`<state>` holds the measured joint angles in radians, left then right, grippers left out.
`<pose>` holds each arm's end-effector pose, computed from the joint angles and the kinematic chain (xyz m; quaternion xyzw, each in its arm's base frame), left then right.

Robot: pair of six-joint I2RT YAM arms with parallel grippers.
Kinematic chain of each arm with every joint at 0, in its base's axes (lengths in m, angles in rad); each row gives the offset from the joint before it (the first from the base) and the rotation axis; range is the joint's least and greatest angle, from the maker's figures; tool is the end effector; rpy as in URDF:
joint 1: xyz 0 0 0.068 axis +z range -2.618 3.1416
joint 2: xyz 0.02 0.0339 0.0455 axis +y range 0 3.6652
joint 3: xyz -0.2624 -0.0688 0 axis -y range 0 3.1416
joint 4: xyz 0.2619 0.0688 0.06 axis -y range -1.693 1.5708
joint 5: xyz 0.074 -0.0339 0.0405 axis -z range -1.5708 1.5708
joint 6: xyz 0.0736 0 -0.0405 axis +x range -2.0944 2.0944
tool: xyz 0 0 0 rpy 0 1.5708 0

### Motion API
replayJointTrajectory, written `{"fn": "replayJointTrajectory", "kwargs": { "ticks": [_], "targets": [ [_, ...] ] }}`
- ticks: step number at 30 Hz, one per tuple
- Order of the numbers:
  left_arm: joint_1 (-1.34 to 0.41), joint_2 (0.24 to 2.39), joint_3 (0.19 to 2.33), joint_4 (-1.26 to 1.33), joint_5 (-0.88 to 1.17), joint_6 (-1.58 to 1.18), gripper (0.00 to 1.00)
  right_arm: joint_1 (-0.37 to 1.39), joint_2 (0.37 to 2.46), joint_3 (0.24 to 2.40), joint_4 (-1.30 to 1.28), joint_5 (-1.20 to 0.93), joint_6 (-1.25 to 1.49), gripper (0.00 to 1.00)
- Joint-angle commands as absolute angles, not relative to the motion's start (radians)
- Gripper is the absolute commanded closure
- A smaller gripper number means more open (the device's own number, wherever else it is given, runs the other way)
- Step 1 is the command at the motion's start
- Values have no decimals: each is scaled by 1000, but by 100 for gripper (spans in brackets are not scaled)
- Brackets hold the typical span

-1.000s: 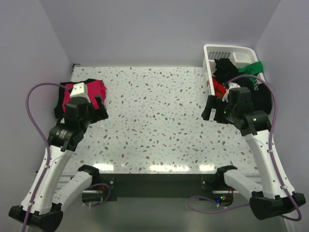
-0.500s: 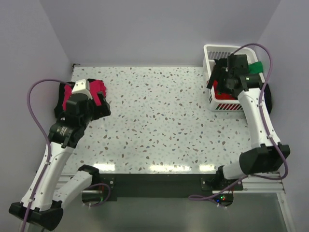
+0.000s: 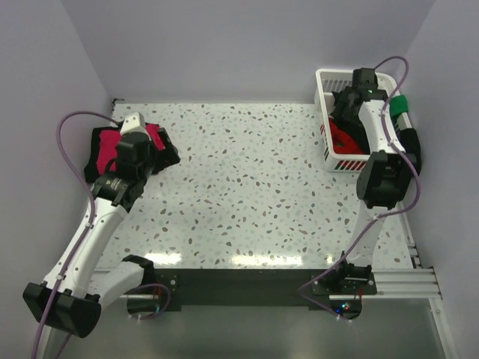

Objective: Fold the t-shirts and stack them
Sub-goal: Grab the tshirt from the pile

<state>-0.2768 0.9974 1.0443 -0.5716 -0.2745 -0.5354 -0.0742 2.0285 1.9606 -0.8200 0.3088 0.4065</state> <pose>0.2573 -0.0524 0.3336 -0.1784 0.8422 -0.0866 0.5014 0.4893 -0.0588 0.2792 0.2716 0.8920 -0.0882 0.3503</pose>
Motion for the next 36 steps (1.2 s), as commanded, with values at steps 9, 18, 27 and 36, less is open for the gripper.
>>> {"fn": "replayJointTrajectory", "kwargs": {
  "ticks": [9, 18, 27, 36],
  "targets": [
    [-272, 1002, 1008, -465, -299, -655, 0, -80, 2359, 2247, -710, 595, 413, 3],
    [-272, 1048, 1104, -548, -354, -638, 0, -101, 2458, 2335, -749, 569, 459, 33],
    [-272, 1066, 1094, -531, -298, -634, 0, -101, 2221, 2264, -612, 568, 353, 100],
    [-272, 951, 968, -476, -267, -673, 0, -100, 1933, 2212, -548, 411, 321, 100]
  ]
}}
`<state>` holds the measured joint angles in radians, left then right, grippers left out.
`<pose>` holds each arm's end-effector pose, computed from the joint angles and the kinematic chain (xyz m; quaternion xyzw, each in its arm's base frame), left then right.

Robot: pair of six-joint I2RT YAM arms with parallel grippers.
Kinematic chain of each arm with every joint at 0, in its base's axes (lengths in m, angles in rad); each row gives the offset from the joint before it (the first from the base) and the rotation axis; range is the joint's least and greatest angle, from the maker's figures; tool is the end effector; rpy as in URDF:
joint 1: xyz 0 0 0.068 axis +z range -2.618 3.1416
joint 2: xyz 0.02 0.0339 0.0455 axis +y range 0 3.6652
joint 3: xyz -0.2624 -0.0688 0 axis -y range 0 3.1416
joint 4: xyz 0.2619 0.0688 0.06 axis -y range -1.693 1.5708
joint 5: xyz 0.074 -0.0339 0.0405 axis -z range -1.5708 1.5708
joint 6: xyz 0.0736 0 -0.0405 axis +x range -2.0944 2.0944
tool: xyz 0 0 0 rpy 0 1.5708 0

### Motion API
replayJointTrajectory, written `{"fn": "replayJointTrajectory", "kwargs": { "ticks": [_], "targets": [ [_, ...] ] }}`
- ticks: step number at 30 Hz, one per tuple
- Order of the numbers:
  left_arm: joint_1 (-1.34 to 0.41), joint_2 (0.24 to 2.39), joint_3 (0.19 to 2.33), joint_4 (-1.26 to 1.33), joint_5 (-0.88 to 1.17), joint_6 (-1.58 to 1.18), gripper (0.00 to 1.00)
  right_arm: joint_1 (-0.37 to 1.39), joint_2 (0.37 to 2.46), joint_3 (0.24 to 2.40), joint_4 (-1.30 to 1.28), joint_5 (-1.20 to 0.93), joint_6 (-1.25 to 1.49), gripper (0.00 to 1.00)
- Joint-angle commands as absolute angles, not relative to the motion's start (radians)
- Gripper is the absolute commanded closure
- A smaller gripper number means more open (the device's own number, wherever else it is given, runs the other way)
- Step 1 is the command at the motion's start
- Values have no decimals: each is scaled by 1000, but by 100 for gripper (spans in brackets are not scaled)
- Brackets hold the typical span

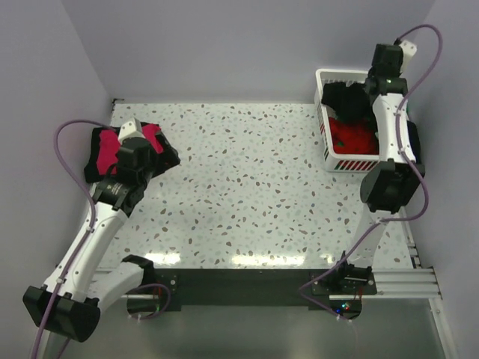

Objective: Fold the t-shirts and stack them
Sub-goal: Grab the tshirt from the pile, then move the tshirt to the center of the board

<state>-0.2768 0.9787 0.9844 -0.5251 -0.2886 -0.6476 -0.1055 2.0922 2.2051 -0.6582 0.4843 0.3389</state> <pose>0.2564 -0.0511 0.3210 -0.2287 0.8280 -0.1101 0.5000 0.5166 -0.0892 0.3580 0.3012 0.7993 -0.1521 0.4973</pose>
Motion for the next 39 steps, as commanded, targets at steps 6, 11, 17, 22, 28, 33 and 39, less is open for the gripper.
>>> {"fn": "replayJointTrajectory", "kwargs": {
  "ticks": [6, 11, 17, 22, 28, 33, 39],
  "targets": [
    [-272, 888, 914, -506, -245, -686, 0, -95, 1778, 2192, -529, 275, 293, 100],
    [-272, 850, 885, -512, -209, -658, 0, -65, 1599, 2172, -477, 152, 281, 100],
    [-273, 851, 899, -566, -229, -647, 0, 57, 1435, 2141, -425, 3, 290, 100],
    [-272, 815, 903, -571, -225, -638, 0, 191, 1396, 2155, -344, -152, 438, 100],
    [-272, 779, 904, -606, -236, -635, 0, 276, 1393, 2120, -319, -270, 626, 100],
    [-272, 769, 893, -644, -233, -641, 0, 279, 1371, 1778, -523, -128, 591, 52],
    [-275, 798, 876, -681, -203, -612, 4, 282, 1407, 1341, -672, -77, 440, 2]
  ]
}}
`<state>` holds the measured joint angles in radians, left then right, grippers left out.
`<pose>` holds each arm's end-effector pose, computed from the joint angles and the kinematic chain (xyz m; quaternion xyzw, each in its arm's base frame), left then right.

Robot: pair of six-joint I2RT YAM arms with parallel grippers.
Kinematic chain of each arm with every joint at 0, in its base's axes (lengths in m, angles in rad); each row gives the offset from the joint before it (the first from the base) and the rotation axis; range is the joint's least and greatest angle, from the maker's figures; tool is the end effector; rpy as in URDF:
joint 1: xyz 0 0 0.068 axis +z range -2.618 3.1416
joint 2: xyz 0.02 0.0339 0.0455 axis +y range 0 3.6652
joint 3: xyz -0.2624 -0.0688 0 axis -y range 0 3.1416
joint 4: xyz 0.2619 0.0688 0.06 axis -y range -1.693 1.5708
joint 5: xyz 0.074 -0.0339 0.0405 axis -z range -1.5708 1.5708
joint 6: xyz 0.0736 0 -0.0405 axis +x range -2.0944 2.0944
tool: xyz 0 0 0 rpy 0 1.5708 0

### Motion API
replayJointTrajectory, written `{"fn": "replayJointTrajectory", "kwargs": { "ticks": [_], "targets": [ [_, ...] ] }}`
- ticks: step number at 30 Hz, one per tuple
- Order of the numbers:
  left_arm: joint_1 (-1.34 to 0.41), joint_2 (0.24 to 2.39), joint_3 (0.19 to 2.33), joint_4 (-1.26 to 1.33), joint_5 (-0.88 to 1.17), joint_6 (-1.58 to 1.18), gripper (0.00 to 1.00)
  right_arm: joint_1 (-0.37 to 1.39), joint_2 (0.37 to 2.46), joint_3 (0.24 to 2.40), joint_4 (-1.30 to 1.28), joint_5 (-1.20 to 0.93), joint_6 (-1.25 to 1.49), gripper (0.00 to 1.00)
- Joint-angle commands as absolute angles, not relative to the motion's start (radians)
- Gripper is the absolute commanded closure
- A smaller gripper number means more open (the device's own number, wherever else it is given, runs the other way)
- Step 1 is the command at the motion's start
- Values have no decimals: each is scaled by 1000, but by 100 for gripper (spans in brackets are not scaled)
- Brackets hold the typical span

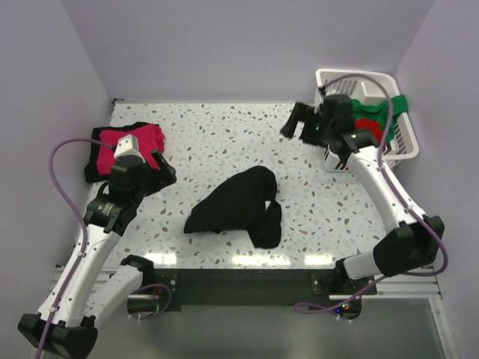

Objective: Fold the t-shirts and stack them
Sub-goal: Move the tshirt to the center of the board

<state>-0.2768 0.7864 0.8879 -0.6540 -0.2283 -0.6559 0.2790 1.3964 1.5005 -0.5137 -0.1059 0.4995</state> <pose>0.2096 -0.0422 0.3090 -0.2180 0.8415 -0.1289 0.4773 0.3475 0.1076 0.4002 0.0630 0.8331 0.2488 0.4900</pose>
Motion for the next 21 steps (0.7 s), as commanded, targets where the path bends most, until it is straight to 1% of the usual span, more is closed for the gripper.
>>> {"fn": "replayJointTrajectory", "kwargs": {
  "ticks": [1, 2, 5, 9, 13, 16, 21],
  "targets": [
    [-273, 804, 870, -681, -181, -608, 4, 284, 1381, 1289, -649, -90, 443, 2],
    [-275, 807, 864, -680, -170, -606, 4, 287, 1334, 1196, -603, -115, 449, 2],
    [-275, 824, 816, -661, -108, -606, 4, 288, 1280, 1091, -580, -143, 454, 2],
    [-279, 865, 709, -646, -25, -658, 5, 319, 1275, 1031, -609, -173, 446, 6],
    [-282, 937, 603, -618, 115, -690, 10, 385, 1288, 985, -621, -178, 452, 10],
    [-282, 982, 578, -594, 156, -677, 13, 445, 1318, 934, -606, -201, 485, 13],
    [-310, 1095, 568, -571, 213, -655, 15, 541, 1370, 858, -568, -198, 535, 14]
  ]
}}
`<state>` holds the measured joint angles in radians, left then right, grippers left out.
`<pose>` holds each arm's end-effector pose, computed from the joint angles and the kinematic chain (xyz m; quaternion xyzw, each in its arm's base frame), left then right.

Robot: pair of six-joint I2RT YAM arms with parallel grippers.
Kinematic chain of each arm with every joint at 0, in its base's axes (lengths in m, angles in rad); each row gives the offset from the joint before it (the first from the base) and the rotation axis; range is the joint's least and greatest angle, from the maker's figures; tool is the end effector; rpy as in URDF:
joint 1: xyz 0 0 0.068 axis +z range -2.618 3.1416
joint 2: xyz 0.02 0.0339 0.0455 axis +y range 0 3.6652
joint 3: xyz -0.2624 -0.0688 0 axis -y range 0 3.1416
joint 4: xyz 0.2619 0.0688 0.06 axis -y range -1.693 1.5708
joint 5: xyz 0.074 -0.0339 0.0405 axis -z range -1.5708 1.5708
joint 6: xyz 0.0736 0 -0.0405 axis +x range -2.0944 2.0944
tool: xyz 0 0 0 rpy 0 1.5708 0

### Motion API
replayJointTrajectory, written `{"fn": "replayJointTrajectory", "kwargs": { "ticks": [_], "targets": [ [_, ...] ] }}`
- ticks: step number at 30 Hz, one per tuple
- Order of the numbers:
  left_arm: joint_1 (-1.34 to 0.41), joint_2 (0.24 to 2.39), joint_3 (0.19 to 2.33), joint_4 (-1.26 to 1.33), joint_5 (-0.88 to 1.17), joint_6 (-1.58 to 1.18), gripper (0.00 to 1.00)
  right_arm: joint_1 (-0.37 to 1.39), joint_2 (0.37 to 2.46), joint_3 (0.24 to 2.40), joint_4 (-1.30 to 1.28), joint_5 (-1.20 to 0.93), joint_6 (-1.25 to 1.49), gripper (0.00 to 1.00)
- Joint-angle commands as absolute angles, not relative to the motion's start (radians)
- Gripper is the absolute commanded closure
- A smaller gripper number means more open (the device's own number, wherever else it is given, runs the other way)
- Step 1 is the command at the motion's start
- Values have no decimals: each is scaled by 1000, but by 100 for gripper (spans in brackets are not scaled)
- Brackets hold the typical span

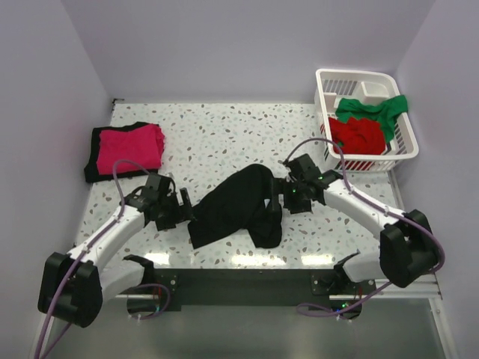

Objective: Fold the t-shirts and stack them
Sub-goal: Move the tshirt to the center of the board, then flatten the tshirt out

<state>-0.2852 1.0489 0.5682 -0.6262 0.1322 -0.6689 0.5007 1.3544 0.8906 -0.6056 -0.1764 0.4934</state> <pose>0.2035 -0.0698 0.1416 -0.1703 0.9562 -0.1624 0.1742 0.2527 0.1530 0.1779 -0.0254 0.9649 0.1928 0.1765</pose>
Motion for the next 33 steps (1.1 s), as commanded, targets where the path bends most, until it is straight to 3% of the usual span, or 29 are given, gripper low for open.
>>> {"fn": "replayJointTrajectory", "kwargs": {
  "ticks": [1, 14, 16, 23, 25, 26, 27, 29, 30, 32, 33],
  "targets": [
    [-322, 1127, 568, -574, 206, -657, 15, 558, 1376, 845, -558, -201, 555, 14],
    [-442, 1169, 499, -557, 219, -735, 24, 634, 1447, 779, -479, -199, 637, 18],
    [-446, 1186, 482, -537, 250, -742, 30, 637, 1450, 779, -474, -199, 643, 20],
    [-474, 1239, 460, -496, 258, -758, 38, 643, 1483, 778, -442, -199, 653, 23],
    [-474, 1259, 454, -479, 256, -762, 51, 641, 1497, 778, -422, -209, 655, 26],
    [-474, 1269, 454, -454, 256, -765, 56, 643, 1514, 781, -414, -219, 655, 30],
    [-474, 1287, 456, -442, 256, -768, 71, 643, 1525, 784, -407, -225, 649, 33],
    [-474, 1302, 462, -401, 253, -776, 84, 641, 1551, 798, -394, -238, 638, 39],
    [-474, 1314, 474, -388, 249, -776, 95, 643, 1558, 805, -396, -238, 626, 50],
    [-474, 1318, 500, -373, 230, -770, 100, 643, 1574, 840, -426, -232, 609, 65],
    [-474, 1316, 540, -376, 216, -764, 100, 643, 1581, 857, -442, -223, 595, 85]
  ]
}}
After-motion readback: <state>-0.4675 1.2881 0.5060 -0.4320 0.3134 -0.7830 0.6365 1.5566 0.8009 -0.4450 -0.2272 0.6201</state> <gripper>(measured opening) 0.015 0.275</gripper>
